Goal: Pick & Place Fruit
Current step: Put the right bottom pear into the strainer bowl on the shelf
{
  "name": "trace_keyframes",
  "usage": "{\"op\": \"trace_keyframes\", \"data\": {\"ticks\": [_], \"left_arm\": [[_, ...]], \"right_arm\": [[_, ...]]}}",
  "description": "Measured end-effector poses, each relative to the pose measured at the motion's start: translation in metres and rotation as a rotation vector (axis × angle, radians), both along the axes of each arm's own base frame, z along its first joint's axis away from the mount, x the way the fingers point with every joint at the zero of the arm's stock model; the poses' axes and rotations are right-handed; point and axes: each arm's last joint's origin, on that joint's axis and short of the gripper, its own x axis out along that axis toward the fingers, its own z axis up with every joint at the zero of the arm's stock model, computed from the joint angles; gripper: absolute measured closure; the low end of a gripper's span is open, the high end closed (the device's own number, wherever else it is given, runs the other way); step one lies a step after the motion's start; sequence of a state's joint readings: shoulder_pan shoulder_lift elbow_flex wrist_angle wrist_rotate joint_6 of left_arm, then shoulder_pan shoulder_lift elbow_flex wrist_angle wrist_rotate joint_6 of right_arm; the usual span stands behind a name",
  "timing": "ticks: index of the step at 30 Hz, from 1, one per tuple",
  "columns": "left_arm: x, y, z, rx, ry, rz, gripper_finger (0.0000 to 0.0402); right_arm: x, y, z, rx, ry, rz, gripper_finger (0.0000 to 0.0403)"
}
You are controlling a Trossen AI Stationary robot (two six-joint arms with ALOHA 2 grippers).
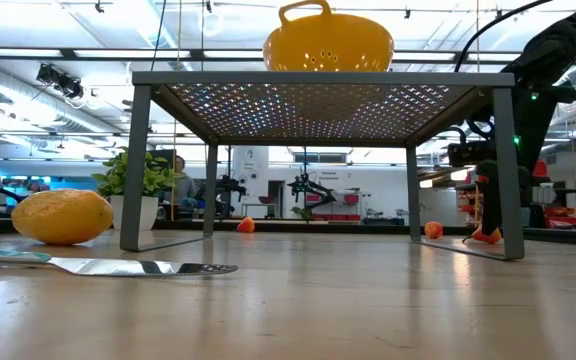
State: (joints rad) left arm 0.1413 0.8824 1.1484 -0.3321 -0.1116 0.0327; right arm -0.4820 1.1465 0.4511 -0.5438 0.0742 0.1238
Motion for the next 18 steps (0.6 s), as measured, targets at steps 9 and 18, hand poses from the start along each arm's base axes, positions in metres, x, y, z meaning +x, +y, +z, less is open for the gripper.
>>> {"op": "trace_keyframes", "data": {"ticks": [9, 18], "left_arm": [[0.0000, 0.0000, 0.0000, 0.006, 0.002, -0.001, 0.0397], [0.0000, 0.0000, 0.0000, 0.008, 0.002, -0.001, 0.0397]], "right_arm": [[0.0000, 0.0000, 0.0000, 0.001, 0.000, -0.002, 0.0249], [0.0000, 0.0000, 0.0000, 0.000, 0.000, -0.002, 0.0268]]}}
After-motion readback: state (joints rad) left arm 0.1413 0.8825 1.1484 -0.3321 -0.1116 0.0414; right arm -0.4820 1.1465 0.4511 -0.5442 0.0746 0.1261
